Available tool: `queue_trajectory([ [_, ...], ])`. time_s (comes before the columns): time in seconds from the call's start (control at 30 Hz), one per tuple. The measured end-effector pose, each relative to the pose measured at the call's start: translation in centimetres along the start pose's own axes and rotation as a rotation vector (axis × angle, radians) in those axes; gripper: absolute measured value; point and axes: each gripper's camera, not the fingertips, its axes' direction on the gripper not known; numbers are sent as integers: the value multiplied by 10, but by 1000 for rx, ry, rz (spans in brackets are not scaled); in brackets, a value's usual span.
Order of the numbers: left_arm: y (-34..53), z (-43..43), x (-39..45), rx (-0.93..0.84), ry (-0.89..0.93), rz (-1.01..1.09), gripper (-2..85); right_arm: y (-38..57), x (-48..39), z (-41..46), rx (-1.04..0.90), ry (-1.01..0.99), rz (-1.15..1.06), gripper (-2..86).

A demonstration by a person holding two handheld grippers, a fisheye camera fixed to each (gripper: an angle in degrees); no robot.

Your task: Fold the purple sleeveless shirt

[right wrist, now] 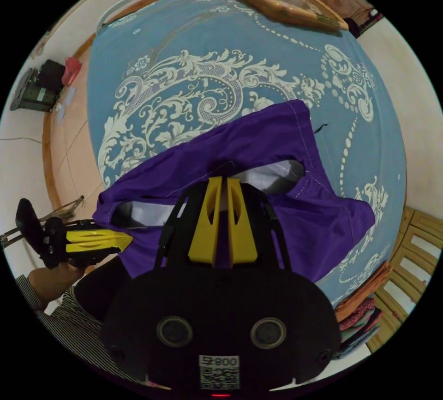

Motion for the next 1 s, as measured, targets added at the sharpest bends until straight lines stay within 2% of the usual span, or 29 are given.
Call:
queue_trajectory([
  [0.17, 8, 14, 26, -41, -106, 114, 2, -2, -28, 12, 30, 166, -83, 13],
  [0.3, 12, 16, 41, -57, -150, 124, 2, -2, -29, 12, 7, 157, -90, 10],
  [0.4, 18, 19, 49, -57, -193, 137, 2, 6, -23, -10, 88, 106, -82, 10],
  [0.57, 24, 26, 50, -43, -152, 103, 1, 33, -10, -44, 198, 22, -93, 17],
  [0.7, 31, 35, 57, -55, -166, 99, 1, 40, 1, -33, 104, 36, -130, 40],
  [0.8, 36, 39, 59, -55, -154, 87, 1, 48, 23, -21, 16, -73, -96, 64],
  [0.87, 40, 41, 60, -55, -147, 86, 1, 62, 42, -29, 61, -194, -80, 77],
  [1.0, 45, 43, 67, -47, -142, 67, 1, 94, 70, -53, 162, -297, -63, 80],
])
